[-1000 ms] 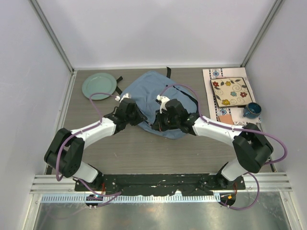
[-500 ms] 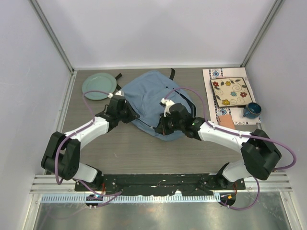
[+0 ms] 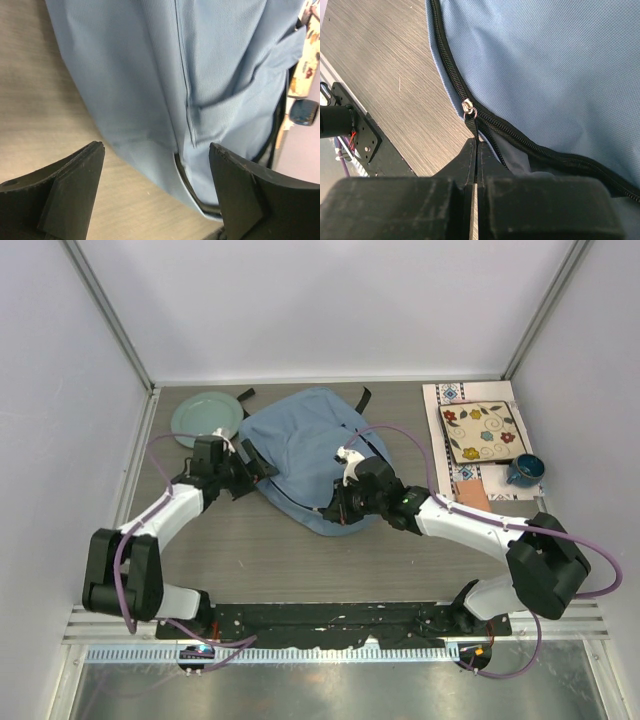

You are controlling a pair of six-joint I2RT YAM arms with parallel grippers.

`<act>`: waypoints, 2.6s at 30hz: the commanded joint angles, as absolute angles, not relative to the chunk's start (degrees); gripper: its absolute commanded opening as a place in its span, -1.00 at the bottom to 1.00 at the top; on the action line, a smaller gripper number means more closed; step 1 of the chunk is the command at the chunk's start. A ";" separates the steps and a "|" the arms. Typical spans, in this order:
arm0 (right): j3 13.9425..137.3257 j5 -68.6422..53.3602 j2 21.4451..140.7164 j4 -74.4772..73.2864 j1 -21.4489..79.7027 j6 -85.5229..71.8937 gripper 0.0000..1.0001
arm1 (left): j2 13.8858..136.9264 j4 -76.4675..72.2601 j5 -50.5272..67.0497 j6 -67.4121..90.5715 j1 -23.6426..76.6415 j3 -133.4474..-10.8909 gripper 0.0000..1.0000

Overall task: Pack the student bag
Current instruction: Zip the student bag at the center of the board.

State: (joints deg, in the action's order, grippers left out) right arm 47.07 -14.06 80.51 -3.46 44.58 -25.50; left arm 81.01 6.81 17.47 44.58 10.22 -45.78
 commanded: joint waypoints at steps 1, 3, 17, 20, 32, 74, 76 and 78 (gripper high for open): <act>47.11 -14.59 79.72 -1.41 44.65 -25.93 -0.98 | 72.35 8.78 18.82 51.31 10.72 -40.80 0.85; 46.93 -14.59 79.54 -1.32 44.65 -25.84 -0.98 | 67.95 9.57 17.85 55.27 12.03 -38.16 0.91; 46.49 -15.64 79.02 -0.97 44.74 -25.23 -0.99 | 65.03 3.79 7.56 68.91 27.07 -34.72 0.99; 46.23 -16.87 78.84 -0.35 44.65 -25.31 -0.99 | 67.32 1.33 7.47 69.61 27.42 -34.72 0.99; 45.53 -16.96 78.05 -0.53 44.74 -25.49 -0.98 | 75.84 -7.47 7.82 72.51 29.53 -35.77 0.18; 42.62 -13.36 76.46 -1.94 44.65 -23.99 -0.98 | 75.69 18.72 21.45 39.98 10.37 -47.82 0.74; 42.80 -13.53 76.90 -1.50 44.65 -24.08 -0.99 | 73.49 18.81 20.83 43.48 10.37 -45.89 0.95; 43.07 -13.54 77.43 -1.23 44.65 -24.00 -0.98 | 69.97 18.46 21.27 46.48 10.37 -44.22 0.99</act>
